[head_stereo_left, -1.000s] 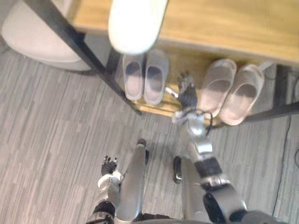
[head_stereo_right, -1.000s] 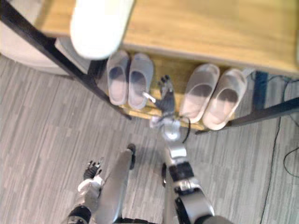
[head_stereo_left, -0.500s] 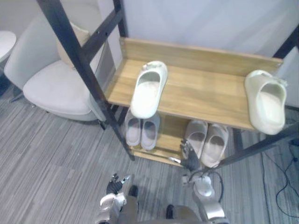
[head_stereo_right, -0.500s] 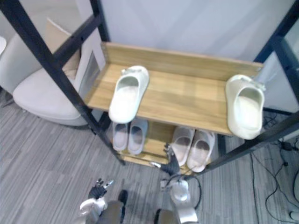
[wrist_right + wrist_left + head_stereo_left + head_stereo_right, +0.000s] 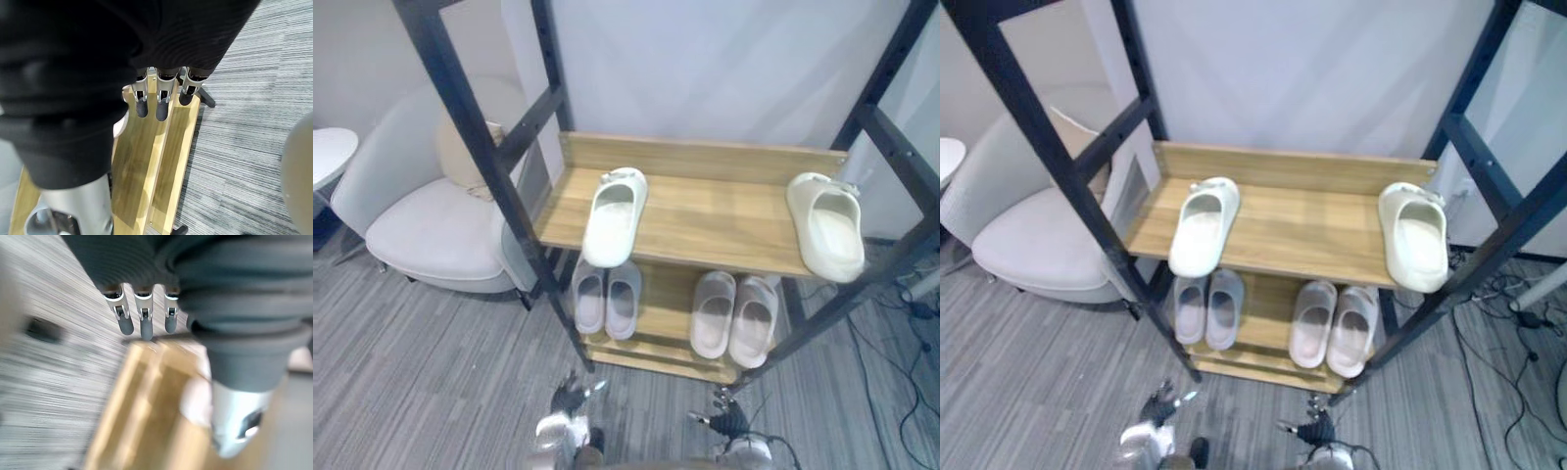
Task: Organize the slippers on the shoe rack
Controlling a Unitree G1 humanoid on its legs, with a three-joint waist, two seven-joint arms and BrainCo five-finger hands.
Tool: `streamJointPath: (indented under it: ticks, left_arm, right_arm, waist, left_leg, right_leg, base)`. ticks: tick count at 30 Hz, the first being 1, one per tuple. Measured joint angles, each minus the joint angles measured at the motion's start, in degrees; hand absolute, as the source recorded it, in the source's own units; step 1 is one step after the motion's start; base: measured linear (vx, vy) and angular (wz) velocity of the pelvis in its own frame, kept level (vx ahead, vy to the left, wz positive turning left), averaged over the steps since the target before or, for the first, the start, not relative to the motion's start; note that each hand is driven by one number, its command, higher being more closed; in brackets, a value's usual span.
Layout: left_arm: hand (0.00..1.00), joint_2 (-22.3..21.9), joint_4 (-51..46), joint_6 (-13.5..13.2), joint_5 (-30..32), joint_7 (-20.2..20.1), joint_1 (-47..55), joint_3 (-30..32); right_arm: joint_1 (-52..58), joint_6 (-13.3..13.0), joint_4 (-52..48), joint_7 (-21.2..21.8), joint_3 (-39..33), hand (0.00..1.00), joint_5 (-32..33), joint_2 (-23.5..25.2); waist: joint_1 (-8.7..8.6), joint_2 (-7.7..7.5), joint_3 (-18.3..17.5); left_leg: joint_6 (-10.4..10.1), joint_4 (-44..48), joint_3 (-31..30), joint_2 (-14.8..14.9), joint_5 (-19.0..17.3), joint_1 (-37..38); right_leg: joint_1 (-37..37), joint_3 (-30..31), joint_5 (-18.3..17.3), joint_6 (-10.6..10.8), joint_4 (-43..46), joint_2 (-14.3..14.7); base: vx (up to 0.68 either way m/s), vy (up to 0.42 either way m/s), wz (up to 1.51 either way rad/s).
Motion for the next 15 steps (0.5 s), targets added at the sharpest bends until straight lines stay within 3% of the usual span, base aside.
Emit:
streamJointPath:
  ticks: [3,6,9,10,15]
  left_arm:
    - [0.0,-0.39,-2.22,0.1,2.1,-1.64,1.41,-6.66]
    - [0.0,2.02,-9.23,0.28,2.13,-3.71,2.12,-14.64]
    - [0.0,4.02,-19.55,0.01,2.07,-5.38,2.1,-21.62]
    - [0.0,5.43,-27.32,-0.58,1.52,-6.21,2.06,-25.74]
    - [0.0,5.95,-36.02,-2.5,-0.32,-6.18,-0.95,-31.19]
  right_arm:
    - [-0.17,-0.34,1.75,-0.1,-0.4,0.0,0.0,-0.1]
    - [-0.06,-0.49,2.72,-0.13,-0.91,0.0,0.0,-0.15]
    - [-0.09,-0.77,3.96,-0.46,-1.6,0.0,-0.04,-0.18]
    - [0.33,-0.8,4.07,-1.08,-1.49,0.0,-0.06,-0.14]
    - [0.56,-0.8,4.15,-1.39,0.41,0.0,-0.19,-1.06]
  waist:
    - [-0.39,0.03,-0.39]
    - [-0.42,-0.14,-1.11]
    - [-0.52,-0.31,-1.22]
    - [-0.56,-0.44,-1.45]
    - [-0.59,-0.22,-2.72]
  left_leg:
    - [0.26,-1.81,0.48,0.03,0.29,1.76]
    - [0.71,-2.96,0.44,0.05,0.51,1.99]
    - [0.45,-4.03,0.16,-0.07,1.18,2.8]
    - [0.47,-4.92,0.06,-0.26,1.19,4.13]
    - [0.49,-5.55,0.33,-0.33,1.16,4.6]
  right_leg:
    - [1.7,0.31,0.52,0.13,-1.91,0.01]
    - [1.59,-0.11,0.61,0.26,-2.74,-0.01]
    - [3.25,-0.67,1.22,0.35,-4.33,-0.21]
    - [4.9,-0.94,1.33,0.35,-5.75,-0.43]
    - [5.49,-1.07,1.53,0.27,-7.01,-0.56]
  base:
    - [0.0,0.009,-0.06]
    - [0.02,0.001,0.08]
    - [0.09,0.011,0.07]
    - [0.12,0.012,0.1]
    - [0.07,-0.004,0.02]
